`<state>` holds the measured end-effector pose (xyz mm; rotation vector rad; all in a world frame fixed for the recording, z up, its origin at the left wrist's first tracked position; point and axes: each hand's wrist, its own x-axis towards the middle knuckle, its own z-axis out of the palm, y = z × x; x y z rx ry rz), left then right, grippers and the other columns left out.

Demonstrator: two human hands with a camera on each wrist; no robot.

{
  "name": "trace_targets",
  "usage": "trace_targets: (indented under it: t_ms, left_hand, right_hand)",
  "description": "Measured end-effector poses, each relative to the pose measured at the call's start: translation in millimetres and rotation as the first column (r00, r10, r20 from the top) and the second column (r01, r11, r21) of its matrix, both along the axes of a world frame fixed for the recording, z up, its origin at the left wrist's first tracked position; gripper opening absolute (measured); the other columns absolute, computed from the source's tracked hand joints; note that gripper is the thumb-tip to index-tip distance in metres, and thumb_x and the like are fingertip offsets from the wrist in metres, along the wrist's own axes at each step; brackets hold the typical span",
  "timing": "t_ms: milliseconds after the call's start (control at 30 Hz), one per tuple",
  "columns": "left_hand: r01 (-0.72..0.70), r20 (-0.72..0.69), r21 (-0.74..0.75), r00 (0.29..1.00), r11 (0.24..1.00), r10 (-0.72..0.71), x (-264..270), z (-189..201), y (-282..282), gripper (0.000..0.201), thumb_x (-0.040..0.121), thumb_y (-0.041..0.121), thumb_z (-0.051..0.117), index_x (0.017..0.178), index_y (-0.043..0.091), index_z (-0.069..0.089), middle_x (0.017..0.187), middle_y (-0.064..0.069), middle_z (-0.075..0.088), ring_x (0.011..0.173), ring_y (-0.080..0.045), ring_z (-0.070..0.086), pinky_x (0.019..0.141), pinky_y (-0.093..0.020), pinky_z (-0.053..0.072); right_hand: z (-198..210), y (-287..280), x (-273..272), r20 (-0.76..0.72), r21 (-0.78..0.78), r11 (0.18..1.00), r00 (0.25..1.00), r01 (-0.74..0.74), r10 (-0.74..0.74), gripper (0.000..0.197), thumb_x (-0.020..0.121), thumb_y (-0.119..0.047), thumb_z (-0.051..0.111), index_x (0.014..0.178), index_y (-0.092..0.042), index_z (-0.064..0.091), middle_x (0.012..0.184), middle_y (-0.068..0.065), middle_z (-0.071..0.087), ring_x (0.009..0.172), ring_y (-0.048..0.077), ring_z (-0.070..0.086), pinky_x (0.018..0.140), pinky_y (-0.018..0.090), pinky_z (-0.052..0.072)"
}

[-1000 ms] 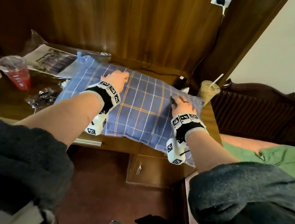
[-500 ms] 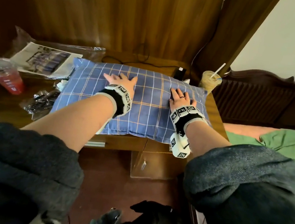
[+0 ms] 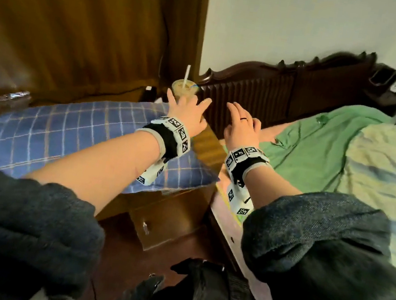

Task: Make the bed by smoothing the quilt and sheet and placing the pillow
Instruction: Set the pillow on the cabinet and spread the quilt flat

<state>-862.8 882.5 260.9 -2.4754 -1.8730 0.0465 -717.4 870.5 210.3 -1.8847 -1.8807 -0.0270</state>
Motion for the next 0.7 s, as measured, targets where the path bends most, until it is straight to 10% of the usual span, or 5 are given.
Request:
trace_targets:
  t_ms: [333,700]
  left_hand:
    - [0.329,0.008,-0.077,0.944,0.941,-0.329,260.8,-43.4,-10.2,0.058,0.092,0.037,0.044,0.146,0.024,0.027,0.144,-0.008,0.04,0.136,-0.035,0.03,0.114,-0.065,-0.001]
    - [0.685,0.002,-0.234,0.71,0.69,-0.705,477.0,-107.4,-73.7,0.058,0.092,0.035,0.043,0.146,0.025,0.026,0.148,-0.011,0.035,0.138,-0.035,0.03,0.113,-0.067,-0.003]
  right_hand:
    - [-40.7,-83.7,261.8,0.002,-0.157,0.896,0.907,0.416,-0.421,0.063,0.085,-0.007,0.045,0.144,-0.023,0.033,0.153,-0.003,0.032,0.139,0.016,0.033,0.111,0.036,0.018]
    - [-107.6,-206.1,420.4,-0.018,-0.32,0.602,0.631,0.732,-0.776,0.062,0.085,-0.006,0.045,0.144,-0.02,0.033,0.154,-0.001,0.03,0.14,0.016,0.03,0.11,0.036,0.013]
